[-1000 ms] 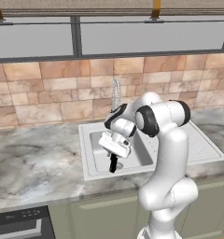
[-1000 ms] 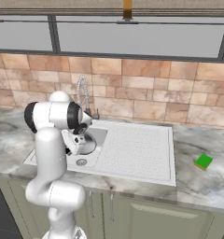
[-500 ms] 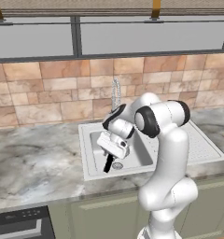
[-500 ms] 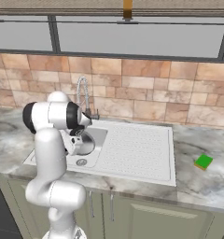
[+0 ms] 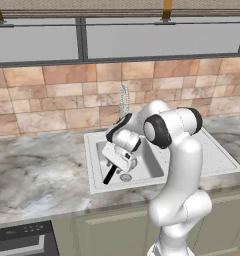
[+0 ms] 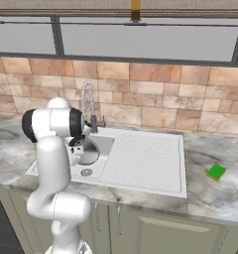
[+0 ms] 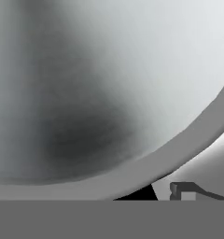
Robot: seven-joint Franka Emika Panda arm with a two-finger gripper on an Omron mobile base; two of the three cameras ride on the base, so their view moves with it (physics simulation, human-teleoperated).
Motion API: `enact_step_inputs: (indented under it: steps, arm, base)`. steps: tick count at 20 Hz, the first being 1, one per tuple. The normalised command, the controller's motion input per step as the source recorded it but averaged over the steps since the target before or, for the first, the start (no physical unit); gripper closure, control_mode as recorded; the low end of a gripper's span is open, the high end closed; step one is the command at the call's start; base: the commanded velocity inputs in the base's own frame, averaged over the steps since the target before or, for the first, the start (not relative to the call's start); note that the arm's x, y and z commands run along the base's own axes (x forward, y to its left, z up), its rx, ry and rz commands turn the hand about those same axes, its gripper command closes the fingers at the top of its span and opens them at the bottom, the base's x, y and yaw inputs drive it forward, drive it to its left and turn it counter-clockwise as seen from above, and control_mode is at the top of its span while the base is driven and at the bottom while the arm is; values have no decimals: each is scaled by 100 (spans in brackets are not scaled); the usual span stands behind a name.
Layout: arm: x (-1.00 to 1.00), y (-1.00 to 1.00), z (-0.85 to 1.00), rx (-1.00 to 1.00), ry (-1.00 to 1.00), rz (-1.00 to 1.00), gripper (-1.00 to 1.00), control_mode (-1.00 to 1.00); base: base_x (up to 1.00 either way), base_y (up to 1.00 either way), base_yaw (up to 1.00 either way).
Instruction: Pick the pan and sponge and place them into the sink. Then turn on the water.
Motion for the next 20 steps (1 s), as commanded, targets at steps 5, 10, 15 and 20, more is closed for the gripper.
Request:
enact_step_inputs:
  steps: [5,10,15,20]
  arm:
    - [-15,-9,53,-9,-2,-8,-100,-100]
    - [-31,-13,71,-10,-5,-2,-100,-100]
    - [-22,-16,51,-9,-2,0,-100,-100]
    - [-27,-23,57,-10,-4,0,-100,-100]
  base:
    - [0,0,0]
    - [0,0,0]
    - [0,0,0]
    - [0,0,0]
